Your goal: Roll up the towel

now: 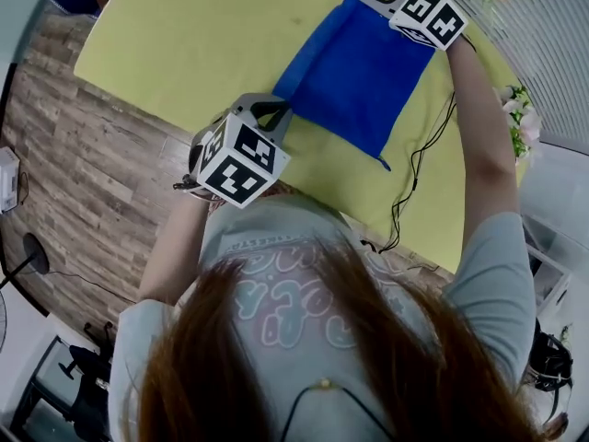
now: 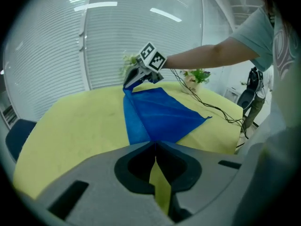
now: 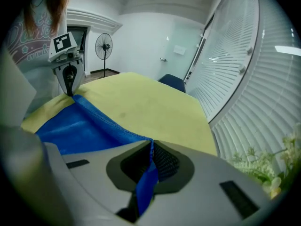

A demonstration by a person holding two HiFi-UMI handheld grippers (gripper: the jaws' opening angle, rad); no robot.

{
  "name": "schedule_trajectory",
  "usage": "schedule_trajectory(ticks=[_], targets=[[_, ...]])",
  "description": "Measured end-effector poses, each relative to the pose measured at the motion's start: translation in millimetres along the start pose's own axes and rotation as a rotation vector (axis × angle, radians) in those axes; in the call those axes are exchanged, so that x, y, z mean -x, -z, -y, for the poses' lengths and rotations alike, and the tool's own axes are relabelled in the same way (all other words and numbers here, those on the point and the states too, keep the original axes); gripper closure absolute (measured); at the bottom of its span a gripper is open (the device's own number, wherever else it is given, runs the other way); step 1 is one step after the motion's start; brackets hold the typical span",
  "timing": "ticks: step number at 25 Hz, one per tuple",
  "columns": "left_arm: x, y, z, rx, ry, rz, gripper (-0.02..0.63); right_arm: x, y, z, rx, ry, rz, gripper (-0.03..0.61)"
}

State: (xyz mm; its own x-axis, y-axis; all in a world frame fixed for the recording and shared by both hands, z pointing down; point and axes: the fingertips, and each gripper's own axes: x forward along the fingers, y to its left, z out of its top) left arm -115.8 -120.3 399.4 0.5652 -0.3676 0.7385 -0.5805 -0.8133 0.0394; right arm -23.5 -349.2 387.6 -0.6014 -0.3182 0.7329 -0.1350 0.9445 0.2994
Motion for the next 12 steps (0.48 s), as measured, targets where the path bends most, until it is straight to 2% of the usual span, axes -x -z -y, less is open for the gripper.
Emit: schedule_trajectory(ticks=[4, 7, 12], targets=[[-14, -8, 23, -0.059, 0.045, -0.014, 0.597, 11, 19, -6, -0.002, 0.042, -0.022, 0.552], [-23, -14, 40, -0.088, 0.08, -0.011, 0.597, 14, 39, -9, -0.004, 0.074, -0.075, 0.526], [-34, -26, 66, -0.085, 0.172, 0.01, 0.595, 22, 68, -7, -0.049, 0.113, -0.123, 0.479]])
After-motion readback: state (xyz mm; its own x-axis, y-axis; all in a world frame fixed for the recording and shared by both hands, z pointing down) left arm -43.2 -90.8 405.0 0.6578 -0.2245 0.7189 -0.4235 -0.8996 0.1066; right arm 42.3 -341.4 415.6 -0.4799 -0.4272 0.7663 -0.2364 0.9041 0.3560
